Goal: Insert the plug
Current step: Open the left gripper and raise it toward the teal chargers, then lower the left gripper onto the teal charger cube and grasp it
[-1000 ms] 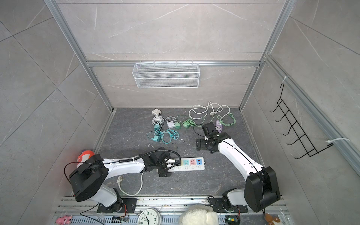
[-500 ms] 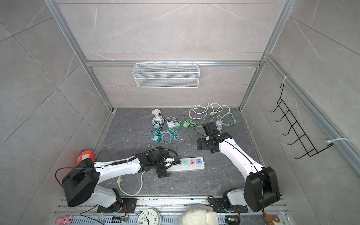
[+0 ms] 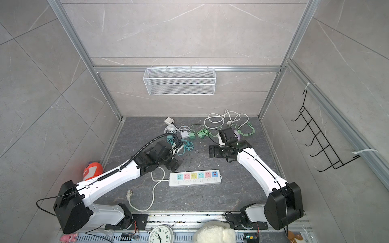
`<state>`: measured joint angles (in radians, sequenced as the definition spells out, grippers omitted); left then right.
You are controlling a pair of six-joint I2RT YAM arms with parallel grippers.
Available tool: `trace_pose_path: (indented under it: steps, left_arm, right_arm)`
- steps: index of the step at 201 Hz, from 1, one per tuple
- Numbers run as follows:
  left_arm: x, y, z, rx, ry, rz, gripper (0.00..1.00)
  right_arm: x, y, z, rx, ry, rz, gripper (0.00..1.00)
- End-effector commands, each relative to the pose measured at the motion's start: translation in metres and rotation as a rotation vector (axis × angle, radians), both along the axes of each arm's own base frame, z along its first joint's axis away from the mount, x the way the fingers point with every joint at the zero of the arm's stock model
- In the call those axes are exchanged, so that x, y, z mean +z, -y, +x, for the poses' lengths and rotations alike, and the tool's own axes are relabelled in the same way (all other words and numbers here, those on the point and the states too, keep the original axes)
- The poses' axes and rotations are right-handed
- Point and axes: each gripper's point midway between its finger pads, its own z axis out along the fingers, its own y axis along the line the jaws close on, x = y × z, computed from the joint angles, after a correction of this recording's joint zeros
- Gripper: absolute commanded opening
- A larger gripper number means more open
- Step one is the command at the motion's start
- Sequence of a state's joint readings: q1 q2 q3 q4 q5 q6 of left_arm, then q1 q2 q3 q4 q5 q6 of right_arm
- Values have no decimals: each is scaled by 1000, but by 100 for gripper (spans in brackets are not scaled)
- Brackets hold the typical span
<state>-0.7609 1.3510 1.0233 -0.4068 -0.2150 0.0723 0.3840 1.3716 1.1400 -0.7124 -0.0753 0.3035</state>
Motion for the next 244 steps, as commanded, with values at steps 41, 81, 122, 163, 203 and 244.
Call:
trace_pose_path:
  steps: [41,81,122,163,203,244]
  left_arm:
    - [-23,-89,53,829,-248,-313,100]
    - [-47,-88,73,1009,-278,-425,100]
    - [-73,-78,86,1113,-333,-528,100]
    - [-90,-66,98,1176,-368,-618,99]
    - [-106,-52,111,1190,-415,-641,97]
    - [-111,-55,121,1214,-388,-626,92]
  right_arm:
    - [6,-25,-1,22,15,10,99]
    - [-3,-24,-1,12,5,0,99]
    - [-13,-23,-3,24,-3,-7,99]
    - [-18,-29,-4,61,2,8,99]
    - [-24,-32,-4,95,-7,1,99]
    - [-23,-34,-11,116,-7,24,99]
